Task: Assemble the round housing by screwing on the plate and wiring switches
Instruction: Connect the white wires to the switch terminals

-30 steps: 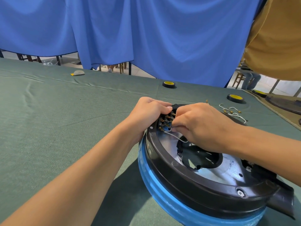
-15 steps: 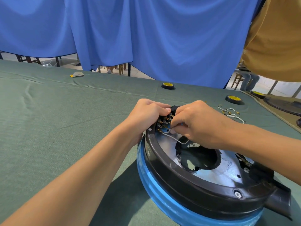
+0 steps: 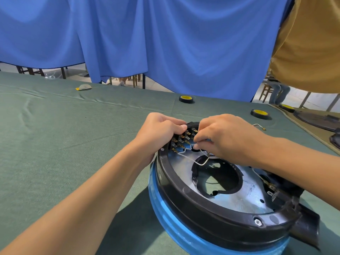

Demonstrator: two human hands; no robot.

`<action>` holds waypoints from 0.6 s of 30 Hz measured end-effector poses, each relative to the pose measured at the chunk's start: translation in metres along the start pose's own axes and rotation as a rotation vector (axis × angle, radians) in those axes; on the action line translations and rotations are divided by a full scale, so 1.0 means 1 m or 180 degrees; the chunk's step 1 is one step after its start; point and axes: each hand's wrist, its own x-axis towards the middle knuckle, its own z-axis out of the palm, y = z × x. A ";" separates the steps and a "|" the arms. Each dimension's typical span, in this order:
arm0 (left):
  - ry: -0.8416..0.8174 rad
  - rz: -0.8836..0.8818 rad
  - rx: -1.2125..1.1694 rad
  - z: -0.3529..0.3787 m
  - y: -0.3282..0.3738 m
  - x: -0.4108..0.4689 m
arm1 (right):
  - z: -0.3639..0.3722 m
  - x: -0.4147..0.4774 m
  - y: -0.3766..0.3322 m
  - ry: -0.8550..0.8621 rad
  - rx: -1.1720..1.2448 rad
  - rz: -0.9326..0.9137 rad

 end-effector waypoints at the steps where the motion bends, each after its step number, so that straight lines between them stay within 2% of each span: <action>1: -0.0009 -0.0005 0.0001 0.000 0.000 0.000 | 0.000 0.001 -0.002 -0.0046 -0.0051 0.0002; 10: -0.0083 -0.0010 -0.0005 -0.001 0.001 0.000 | 0.003 0.005 -0.010 -0.0193 -0.0314 -0.0067; 18: -0.0059 -0.0023 0.0018 -0.001 0.002 -0.001 | 0.004 0.006 -0.010 -0.0014 -0.0059 0.0073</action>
